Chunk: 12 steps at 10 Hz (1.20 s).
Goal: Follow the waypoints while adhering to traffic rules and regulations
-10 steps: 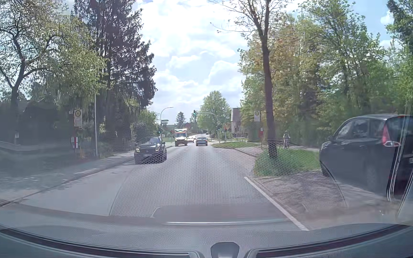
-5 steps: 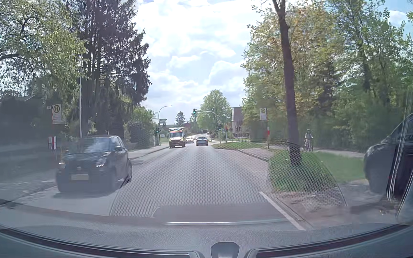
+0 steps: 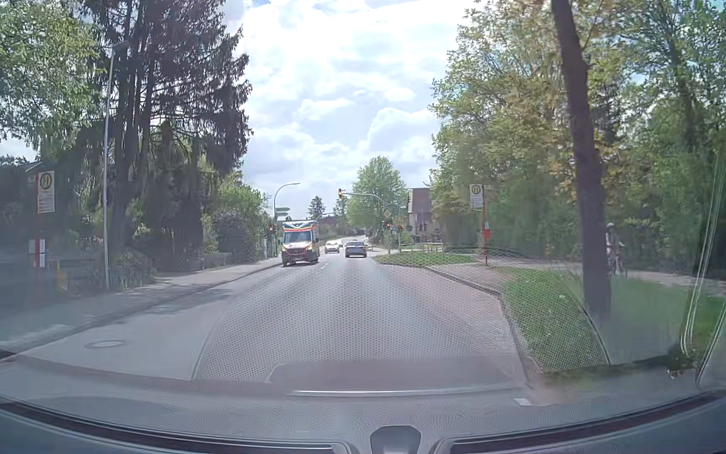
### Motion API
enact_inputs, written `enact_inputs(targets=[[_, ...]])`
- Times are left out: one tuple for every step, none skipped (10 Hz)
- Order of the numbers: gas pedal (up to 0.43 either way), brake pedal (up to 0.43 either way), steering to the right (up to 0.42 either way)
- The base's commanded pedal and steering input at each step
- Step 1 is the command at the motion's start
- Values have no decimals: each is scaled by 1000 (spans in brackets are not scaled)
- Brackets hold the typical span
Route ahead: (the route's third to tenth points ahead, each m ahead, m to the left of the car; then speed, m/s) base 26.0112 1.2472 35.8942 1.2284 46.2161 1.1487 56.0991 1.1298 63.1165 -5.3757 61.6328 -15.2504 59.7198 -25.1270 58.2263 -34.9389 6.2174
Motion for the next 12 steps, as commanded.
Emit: enact_inputs(targets=[[118, 0, -4], [118, 0, -4], [118, 0, -4], [118, 0, -5], [118, 0, -5], [110, 0, -7], [67, 0, -9], [0, 0, -10], [0, 0, -11], [0, 0, -11], [0, 0, -11], [0, 0, -11]])
